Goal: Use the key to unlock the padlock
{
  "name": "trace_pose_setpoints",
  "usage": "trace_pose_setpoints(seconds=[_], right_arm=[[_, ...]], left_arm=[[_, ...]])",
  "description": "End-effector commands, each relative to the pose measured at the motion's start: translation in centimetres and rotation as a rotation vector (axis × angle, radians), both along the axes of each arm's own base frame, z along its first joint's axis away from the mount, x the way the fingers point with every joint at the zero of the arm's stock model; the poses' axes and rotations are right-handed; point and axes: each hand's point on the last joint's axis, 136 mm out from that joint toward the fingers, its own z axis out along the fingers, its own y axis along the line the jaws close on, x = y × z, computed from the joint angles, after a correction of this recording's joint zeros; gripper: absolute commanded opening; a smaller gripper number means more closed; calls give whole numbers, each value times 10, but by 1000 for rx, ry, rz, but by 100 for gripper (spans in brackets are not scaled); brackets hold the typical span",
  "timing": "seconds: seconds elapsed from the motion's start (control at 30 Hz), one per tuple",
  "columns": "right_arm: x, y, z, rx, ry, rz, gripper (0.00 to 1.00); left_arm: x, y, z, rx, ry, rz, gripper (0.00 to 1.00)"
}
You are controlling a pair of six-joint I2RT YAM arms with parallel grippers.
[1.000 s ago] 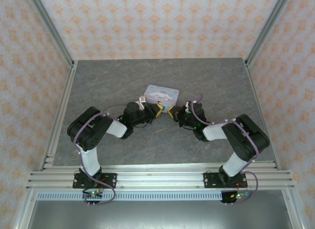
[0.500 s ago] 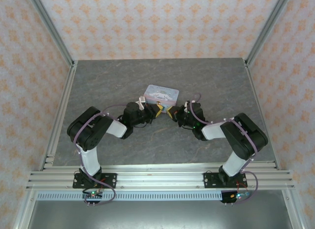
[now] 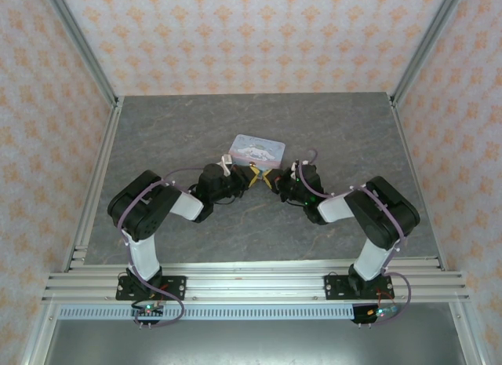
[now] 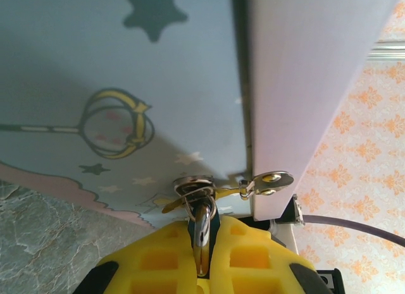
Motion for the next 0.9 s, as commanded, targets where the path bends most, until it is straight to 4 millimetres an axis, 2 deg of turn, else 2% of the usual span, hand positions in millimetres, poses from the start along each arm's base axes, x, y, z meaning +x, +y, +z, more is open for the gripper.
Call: trace_pose_setpoints(seconds=[0.0, 0.07, 0.17, 0.23, 0.33, 0.43, 0.53, 0.7, 0.87], right_arm=[[2, 25, 28, 62, -81, 68, 0], [4, 26, 28, 67, -82, 68, 0], [4, 28, 28, 64, -77, 75, 0], [3, 26, 26, 55, -72, 77, 11], [1, 18, 22, 38, -64, 75, 35], [-5, 8, 18, 7, -51, 83, 50], [-17, -3, 11, -53, -31, 106, 60], [-40, -20, -2, -243, -14, 190, 65], [-48, -30, -1, -504, -108, 331, 58]], left_arm=[[-15, -27, 21, -48, -64, -93, 0], [-15, -26, 16, -40, -53, -85, 0], [-15, -14, -2, 5, -8, -24, 0], [-14, 0, -18, 50, 29, 38, 0], [-8, 18, -29, 72, 55, 111, 0], [-4, 25, -33, 81, 65, 138, 0], [-2, 28, -33, 95, 70, 143, 0], [0, 32, -34, 107, 92, 131, 0], [0, 25, -26, 98, 107, 82, 0]])
